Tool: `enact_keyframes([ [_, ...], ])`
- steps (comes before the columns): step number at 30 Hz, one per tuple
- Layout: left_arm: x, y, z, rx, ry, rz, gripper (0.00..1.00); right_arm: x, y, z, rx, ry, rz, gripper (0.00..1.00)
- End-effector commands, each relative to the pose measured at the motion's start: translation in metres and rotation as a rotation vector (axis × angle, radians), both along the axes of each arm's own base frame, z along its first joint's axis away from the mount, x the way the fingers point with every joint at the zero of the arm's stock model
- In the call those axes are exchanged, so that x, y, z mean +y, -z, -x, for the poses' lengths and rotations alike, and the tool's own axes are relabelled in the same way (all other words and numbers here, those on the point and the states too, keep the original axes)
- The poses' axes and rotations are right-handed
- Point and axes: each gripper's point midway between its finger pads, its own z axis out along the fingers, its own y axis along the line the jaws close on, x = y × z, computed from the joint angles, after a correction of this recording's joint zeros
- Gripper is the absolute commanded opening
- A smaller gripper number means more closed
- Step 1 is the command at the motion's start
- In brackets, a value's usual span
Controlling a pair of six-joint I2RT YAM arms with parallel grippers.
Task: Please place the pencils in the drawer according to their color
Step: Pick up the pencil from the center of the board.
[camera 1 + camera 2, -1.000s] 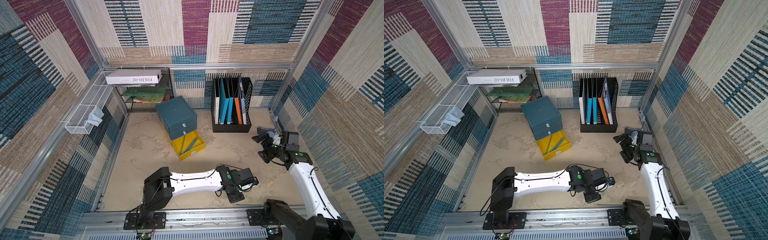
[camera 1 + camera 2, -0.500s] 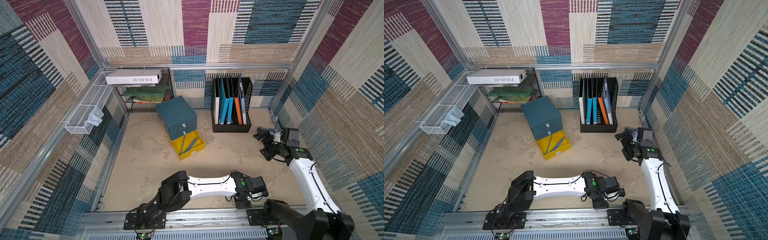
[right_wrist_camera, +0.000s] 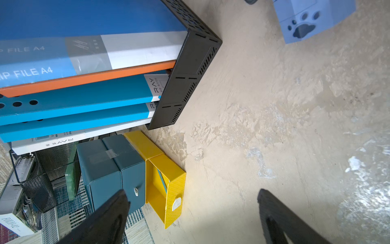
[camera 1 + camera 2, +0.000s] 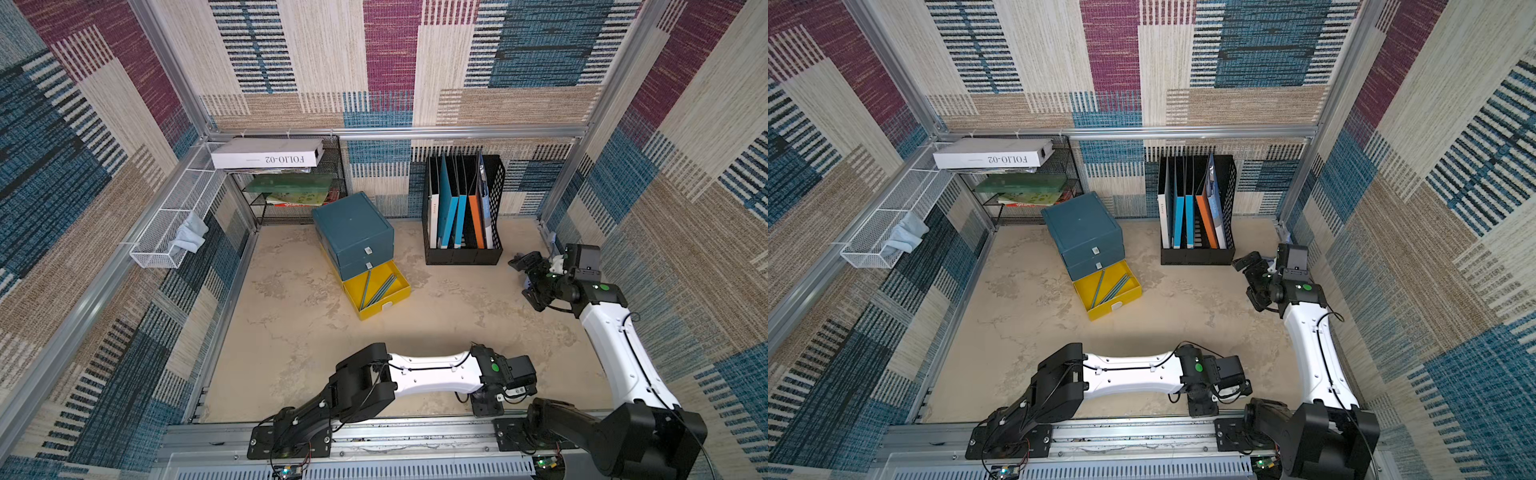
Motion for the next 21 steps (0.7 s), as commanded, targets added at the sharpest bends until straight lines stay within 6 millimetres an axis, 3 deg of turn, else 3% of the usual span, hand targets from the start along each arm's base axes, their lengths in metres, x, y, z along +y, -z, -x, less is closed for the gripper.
enact_keyframes([
  [1,0.004,0.004,0.001,0.013,0.011,-0.027,0.55,-0.001,-0.002,-0.002,-0.005,-0.004,0.011,0.99],
  [21,0.013,0.039,-0.010,0.042,-0.017,-0.098,0.51,-0.004,0.014,-0.010,0.017,-0.015,0.017,0.99],
])
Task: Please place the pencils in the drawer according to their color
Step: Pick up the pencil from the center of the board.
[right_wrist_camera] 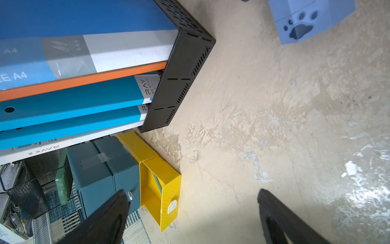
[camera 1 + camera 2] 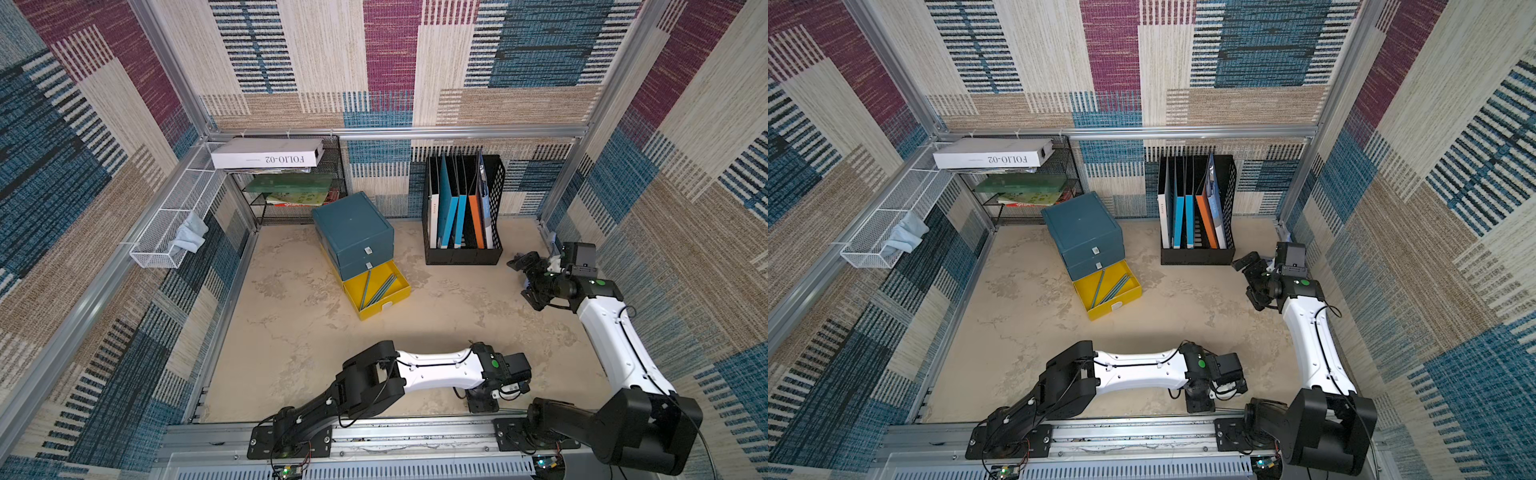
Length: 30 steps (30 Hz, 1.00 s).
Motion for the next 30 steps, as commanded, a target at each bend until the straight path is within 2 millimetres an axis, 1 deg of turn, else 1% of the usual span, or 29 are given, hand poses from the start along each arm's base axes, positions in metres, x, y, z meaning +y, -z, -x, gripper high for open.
enact_keyframes([
  [1,0.006,0.014,-0.003,0.012,-0.007,-0.036,0.50,-0.001,0.000,-0.004,-0.018,-0.008,0.010,0.99],
  [3,0.006,0.018,-0.005,0.015,-0.011,-0.044,0.47,-0.001,0.002,-0.005,-0.018,-0.011,0.006,0.99],
  [8,0.005,0.025,-0.012,0.026,-0.026,-0.048,0.28,-0.003,-0.003,-0.008,-0.032,-0.013,0.007,0.99],
  [12,0.007,0.032,-0.016,0.031,-0.032,-0.060,0.19,-0.004,-0.008,-0.009,-0.045,-0.015,0.001,0.99],
  [17,0.011,0.041,-0.017,0.038,-0.037,-0.082,0.00,-0.004,-0.014,-0.009,-0.061,-0.015,-0.004,0.99],
  [21,0.018,0.048,-0.022,0.035,-0.048,-0.106,0.00,-0.003,-0.022,-0.010,-0.083,-0.013,-0.015,0.99],
  [24,0.029,0.047,-0.038,-0.001,-0.105,-0.101,0.00,-0.004,-0.032,-0.013,-0.103,-0.012,-0.021,0.99],
  [26,0.040,0.039,-0.055,-0.030,-0.178,-0.077,0.00,-0.003,-0.037,-0.016,-0.115,-0.011,-0.029,0.99],
  [30,0.064,0.016,-0.088,-0.096,-0.339,-0.021,0.00,-0.003,-0.048,-0.020,-0.143,-0.009,-0.043,0.99],
])
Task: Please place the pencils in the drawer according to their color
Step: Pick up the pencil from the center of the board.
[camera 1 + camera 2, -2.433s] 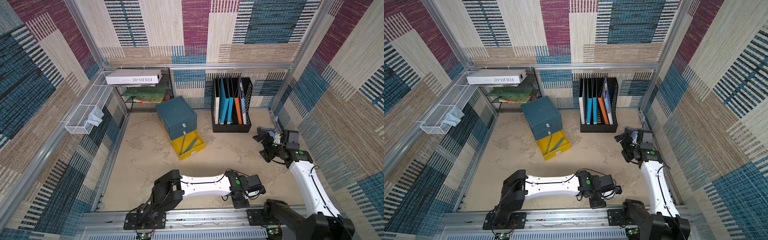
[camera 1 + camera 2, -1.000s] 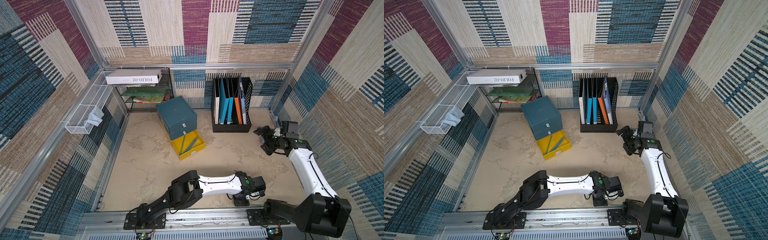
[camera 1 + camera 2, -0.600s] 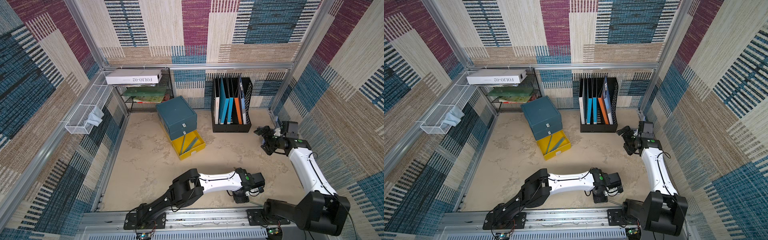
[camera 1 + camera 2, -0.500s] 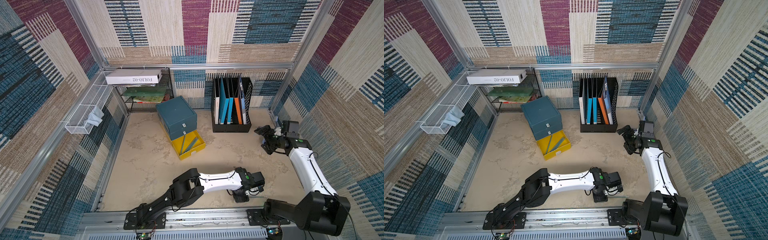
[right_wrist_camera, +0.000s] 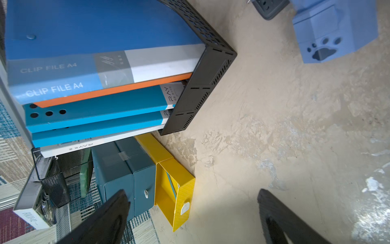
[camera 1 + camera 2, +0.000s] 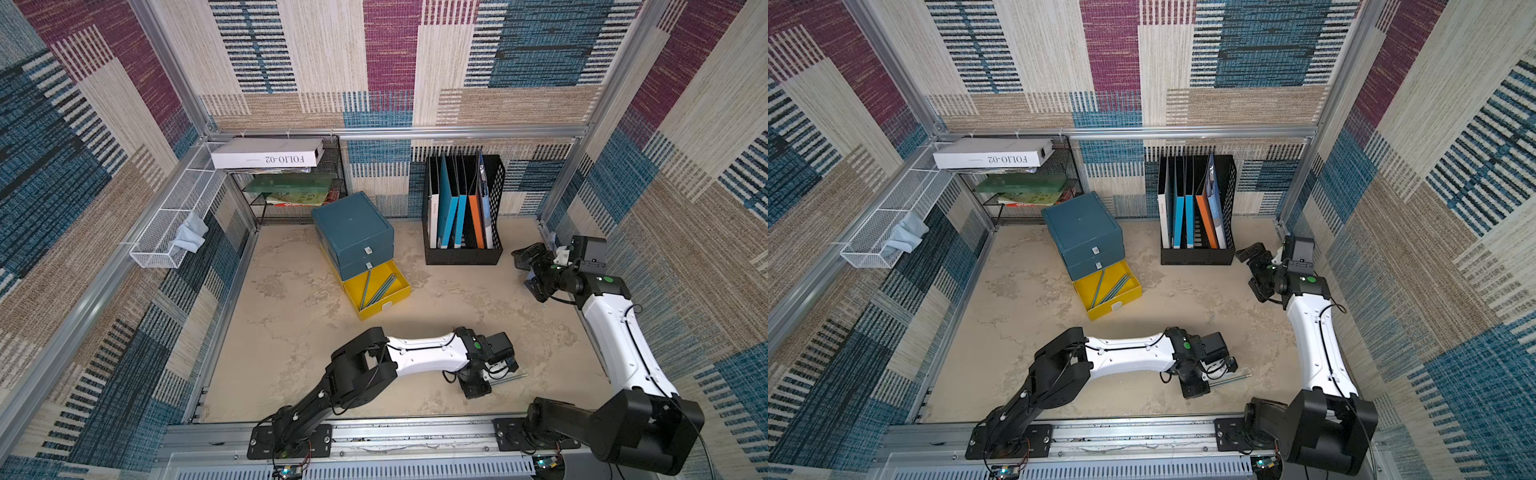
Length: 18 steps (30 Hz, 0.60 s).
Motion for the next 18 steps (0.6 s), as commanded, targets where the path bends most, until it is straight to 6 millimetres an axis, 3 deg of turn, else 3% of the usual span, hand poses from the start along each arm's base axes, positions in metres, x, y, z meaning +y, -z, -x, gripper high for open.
enact_keyframes([
  [1,0.047,0.005,-0.045,-0.148,-0.192,-0.111,0.00,0.001,-0.013,-0.007,-0.045,-0.001,-0.016,0.99],
  [12,0.104,-0.047,-0.082,-0.286,-0.428,-0.069,0.00,0.003,-0.016,-0.008,-0.059,-0.006,-0.039,0.99],
  [18,0.136,-0.090,-0.123,-0.385,-0.543,-0.032,0.00,0.006,-0.008,-0.006,-0.054,-0.011,-0.060,0.99],
])
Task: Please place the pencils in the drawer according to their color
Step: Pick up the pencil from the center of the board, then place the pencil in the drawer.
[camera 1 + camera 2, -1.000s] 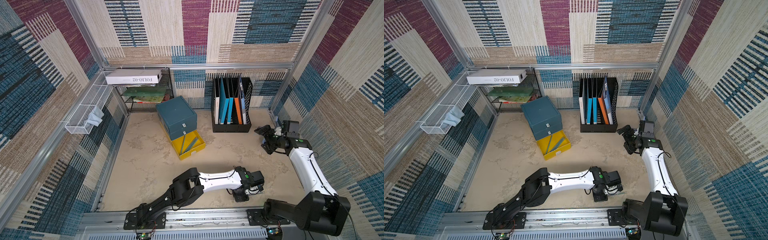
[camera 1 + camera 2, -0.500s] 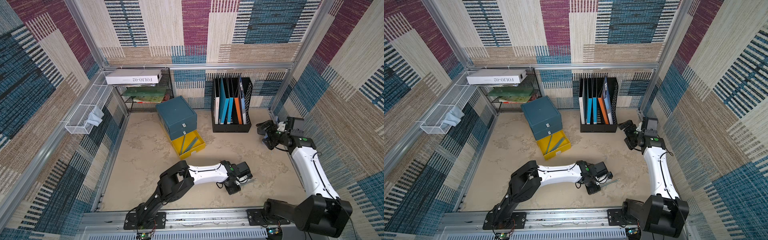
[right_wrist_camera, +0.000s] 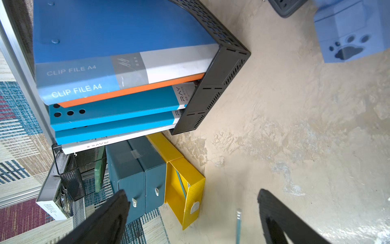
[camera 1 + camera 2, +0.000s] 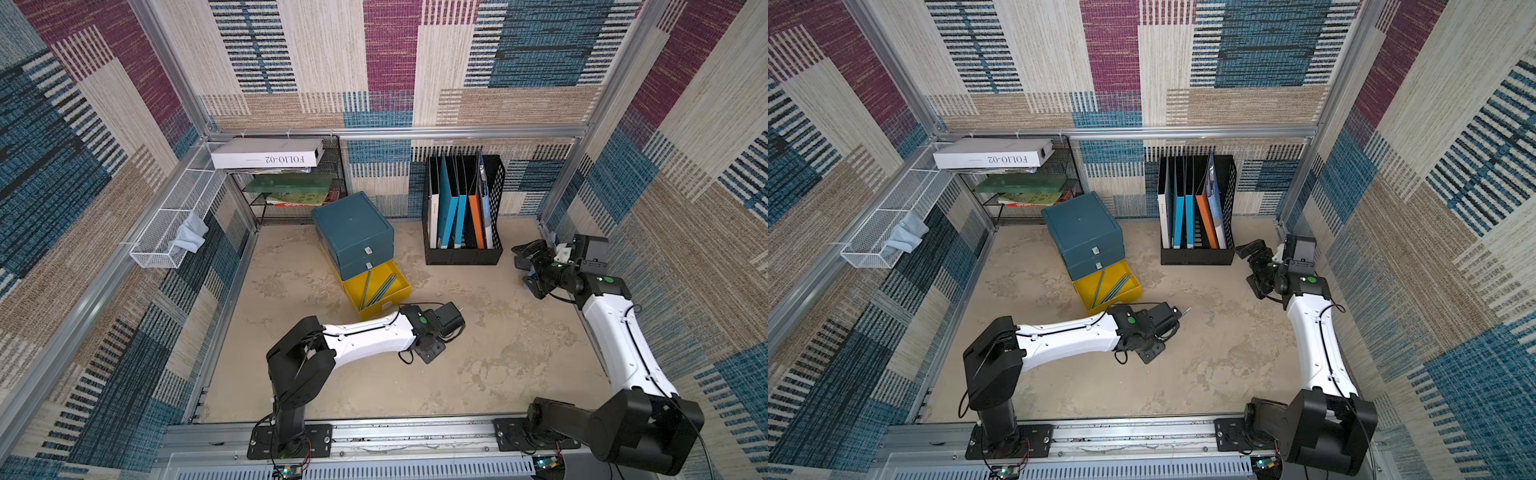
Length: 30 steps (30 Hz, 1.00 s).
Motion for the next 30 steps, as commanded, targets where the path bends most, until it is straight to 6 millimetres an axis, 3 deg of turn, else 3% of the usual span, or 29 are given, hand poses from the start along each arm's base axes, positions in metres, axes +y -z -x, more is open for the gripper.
enact_keyframes([
  [1,0.025,-0.021,-0.031,-0.088,-0.081,-0.022,0.00,0.003,-0.006,-0.003,-0.036,-0.009,-0.014,0.99],
  [9,0.098,-0.042,-0.111,-0.167,-0.218,-0.087,0.00,0.011,0.003,0.003,-0.036,-0.034,-0.057,0.99],
  [14,0.128,-0.040,-0.138,-0.168,-0.267,-0.124,0.00,0.027,0.010,0.012,-0.038,-0.067,-0.099,0.99],
  [19,0.145,-0.022,-0.140,-0.126,-0.286,-0.170,0.00,0.061,0.018,0.020,-0.034,-0.119,-0.120,0.99],
  [26,0.168,0.004,-0.128,-0.058,-0.332,-0.203,0.00,0.129,0.034,0.030,-0.016,-0.240,-0.135,0.99],
  [30,0.173,0.015,-0.121,-0.027,-0.338,-0.222,0.00,0.152,0.044,0.031,0.002,-0.284,-0.134,0.99],
])
